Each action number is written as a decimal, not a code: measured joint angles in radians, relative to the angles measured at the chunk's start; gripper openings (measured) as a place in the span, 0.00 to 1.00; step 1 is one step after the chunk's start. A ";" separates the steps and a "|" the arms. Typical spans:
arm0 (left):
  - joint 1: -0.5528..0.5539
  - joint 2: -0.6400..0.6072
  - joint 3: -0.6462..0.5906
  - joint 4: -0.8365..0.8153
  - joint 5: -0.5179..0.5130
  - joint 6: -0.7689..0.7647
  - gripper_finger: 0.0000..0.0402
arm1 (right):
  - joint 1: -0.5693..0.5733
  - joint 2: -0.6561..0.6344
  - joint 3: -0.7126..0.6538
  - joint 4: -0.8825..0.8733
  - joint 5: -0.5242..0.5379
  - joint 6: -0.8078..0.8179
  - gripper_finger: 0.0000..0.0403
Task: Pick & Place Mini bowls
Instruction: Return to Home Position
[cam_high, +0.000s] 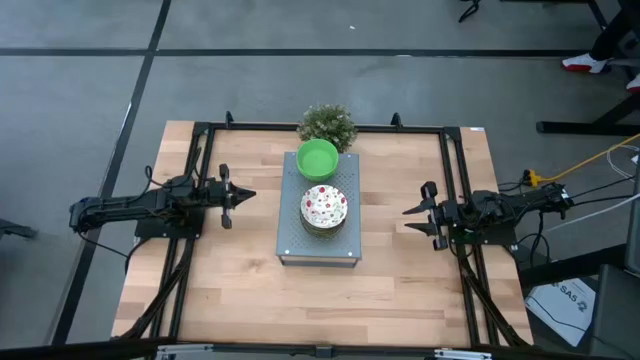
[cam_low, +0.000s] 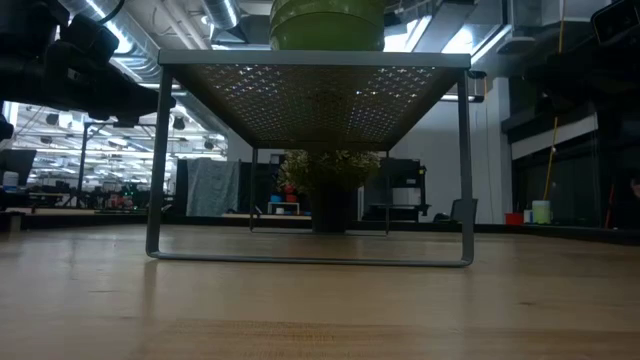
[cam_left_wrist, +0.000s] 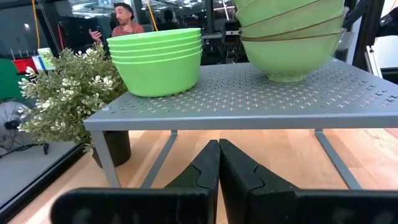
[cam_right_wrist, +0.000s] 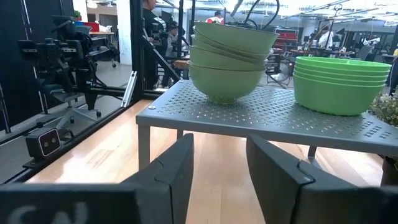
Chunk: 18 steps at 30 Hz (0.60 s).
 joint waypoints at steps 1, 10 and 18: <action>0.000 0.000 0.000 0.000 0.000 0.000 0.01 | 0.000 0.000 0.000 0.000 0.000 0.000 0.37; 0.000 0.000 0.000 0.000 -0.001 0.000 0.02 | 0.000 0.000 0.000 0.000 0.000 0.000 0.37; 0.000 0.000 0.000 0.001 -0.002 0.000 0.02 | 0.000 0.000 0.000 0.000 0.000 0.000 0.37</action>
